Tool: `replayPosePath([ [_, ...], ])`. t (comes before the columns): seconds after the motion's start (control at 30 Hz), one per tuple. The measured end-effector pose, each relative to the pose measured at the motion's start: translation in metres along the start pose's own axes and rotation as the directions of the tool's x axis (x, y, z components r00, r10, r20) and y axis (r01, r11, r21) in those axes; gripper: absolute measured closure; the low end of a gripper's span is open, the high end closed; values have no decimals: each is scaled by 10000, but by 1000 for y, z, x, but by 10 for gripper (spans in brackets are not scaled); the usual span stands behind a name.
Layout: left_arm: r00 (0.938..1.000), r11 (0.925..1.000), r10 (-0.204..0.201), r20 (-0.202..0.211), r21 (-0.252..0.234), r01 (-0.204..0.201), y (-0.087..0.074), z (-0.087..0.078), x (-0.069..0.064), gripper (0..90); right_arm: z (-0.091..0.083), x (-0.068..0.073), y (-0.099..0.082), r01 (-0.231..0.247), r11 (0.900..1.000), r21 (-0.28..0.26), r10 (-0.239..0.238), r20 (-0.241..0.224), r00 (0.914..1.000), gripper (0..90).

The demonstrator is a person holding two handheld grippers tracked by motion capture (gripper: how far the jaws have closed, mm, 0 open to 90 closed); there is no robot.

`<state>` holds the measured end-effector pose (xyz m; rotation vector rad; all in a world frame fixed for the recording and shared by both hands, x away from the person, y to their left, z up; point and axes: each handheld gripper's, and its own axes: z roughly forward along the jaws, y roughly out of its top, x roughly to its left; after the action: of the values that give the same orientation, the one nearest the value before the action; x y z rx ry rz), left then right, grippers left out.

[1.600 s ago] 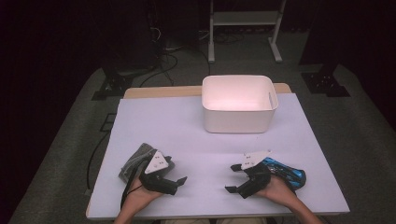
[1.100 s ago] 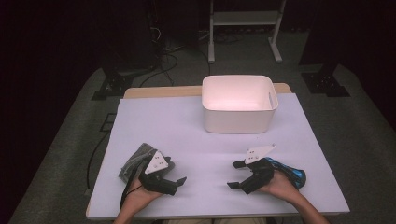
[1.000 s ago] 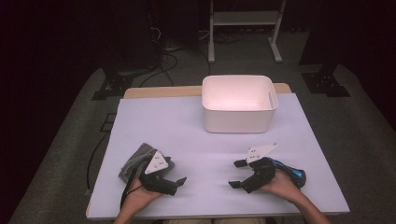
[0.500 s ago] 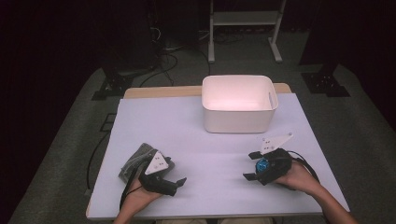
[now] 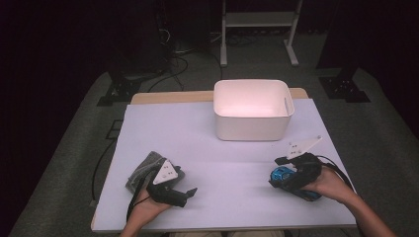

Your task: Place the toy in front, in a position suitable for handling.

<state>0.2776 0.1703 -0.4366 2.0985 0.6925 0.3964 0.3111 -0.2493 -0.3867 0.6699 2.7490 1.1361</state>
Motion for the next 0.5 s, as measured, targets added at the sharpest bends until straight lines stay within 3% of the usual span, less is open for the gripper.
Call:
replayPosePath([
  [0.5, 10000, 10000, 66, -21, -2, -66, 0, -1, 0, 61, -22, -13, -30, -582, 9981, 212, 569, 587, 9967, 176],
])
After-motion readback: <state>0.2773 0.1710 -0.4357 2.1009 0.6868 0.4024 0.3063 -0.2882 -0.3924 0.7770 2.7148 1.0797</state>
